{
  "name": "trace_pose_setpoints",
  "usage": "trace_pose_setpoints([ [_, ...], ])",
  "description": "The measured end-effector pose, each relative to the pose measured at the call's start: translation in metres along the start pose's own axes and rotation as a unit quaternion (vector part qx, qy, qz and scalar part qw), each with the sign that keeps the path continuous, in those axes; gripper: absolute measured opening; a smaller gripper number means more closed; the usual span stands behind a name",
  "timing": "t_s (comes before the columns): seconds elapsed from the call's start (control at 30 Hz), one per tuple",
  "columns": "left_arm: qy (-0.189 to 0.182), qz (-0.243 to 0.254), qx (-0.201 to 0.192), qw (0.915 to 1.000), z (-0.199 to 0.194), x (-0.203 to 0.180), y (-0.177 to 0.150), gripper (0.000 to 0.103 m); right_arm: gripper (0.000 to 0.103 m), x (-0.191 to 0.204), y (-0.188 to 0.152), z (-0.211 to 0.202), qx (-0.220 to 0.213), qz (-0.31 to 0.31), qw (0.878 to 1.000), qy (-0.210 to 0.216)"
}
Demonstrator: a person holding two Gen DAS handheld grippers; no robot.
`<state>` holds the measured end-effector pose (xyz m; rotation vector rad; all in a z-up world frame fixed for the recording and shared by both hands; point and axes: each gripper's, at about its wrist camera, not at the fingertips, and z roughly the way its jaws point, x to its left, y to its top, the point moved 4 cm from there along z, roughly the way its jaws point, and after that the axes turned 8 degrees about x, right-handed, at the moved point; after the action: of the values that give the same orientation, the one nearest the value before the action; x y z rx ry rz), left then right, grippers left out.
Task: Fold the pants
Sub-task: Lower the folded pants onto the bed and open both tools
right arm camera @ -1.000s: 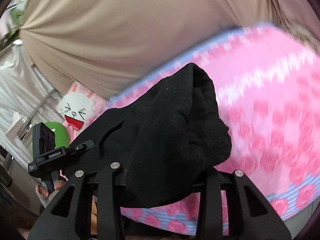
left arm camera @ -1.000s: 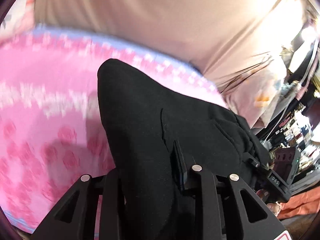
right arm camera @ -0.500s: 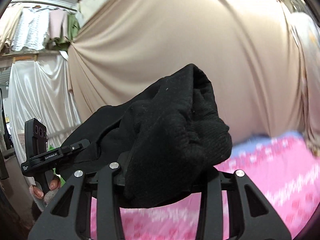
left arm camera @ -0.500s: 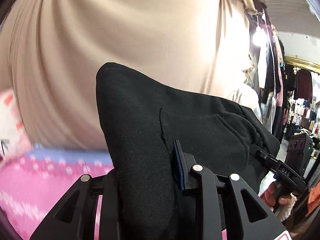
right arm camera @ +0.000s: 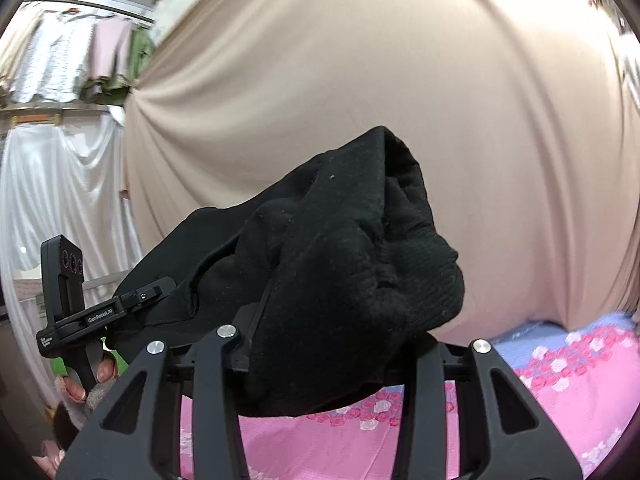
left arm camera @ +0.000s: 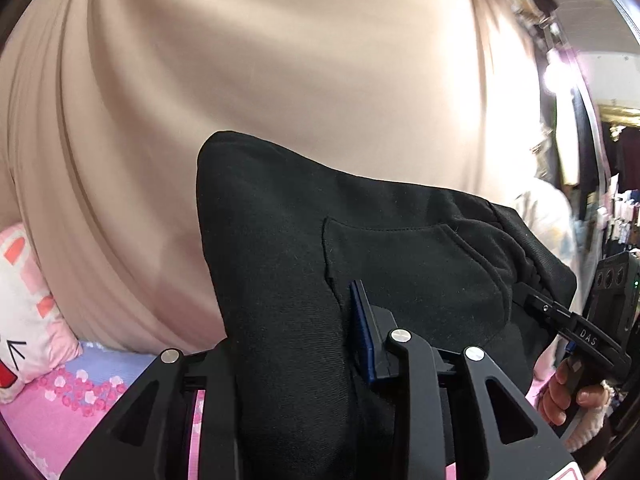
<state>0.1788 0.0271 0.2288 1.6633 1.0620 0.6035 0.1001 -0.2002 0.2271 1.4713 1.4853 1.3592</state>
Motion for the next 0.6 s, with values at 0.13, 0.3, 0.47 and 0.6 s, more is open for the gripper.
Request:
trace_pose_setpoints([
  [0.13,0.018,-0.036,0.070,0.9967,0.082,0.039,-0.037,0.044,0.057,-0.061,-0.047,0.078,0.077,0.054,0.995,-0.036],
  [0.3,0.098,-0.119,0.251,0.9557,0.195,0.119,-0.177,0.057,0.063,-0.157,-0.167,0.127,0.208,0.099,0.954,-0.193],
  [0.47,0.080,-0.192,0.304,0.9298,0.183,0.150,-0.244,0.056,0.063,-0.175,-0.211,0.101,0.249,0.144,0.941,-0.178],
  [0.6,0.050,-0.201,0.288,0.9350,0.181,0.135,-0.232,0.072,0.076,-0.165,-0.202,0.117,0.242,0.184,0.947,-0.104],
])
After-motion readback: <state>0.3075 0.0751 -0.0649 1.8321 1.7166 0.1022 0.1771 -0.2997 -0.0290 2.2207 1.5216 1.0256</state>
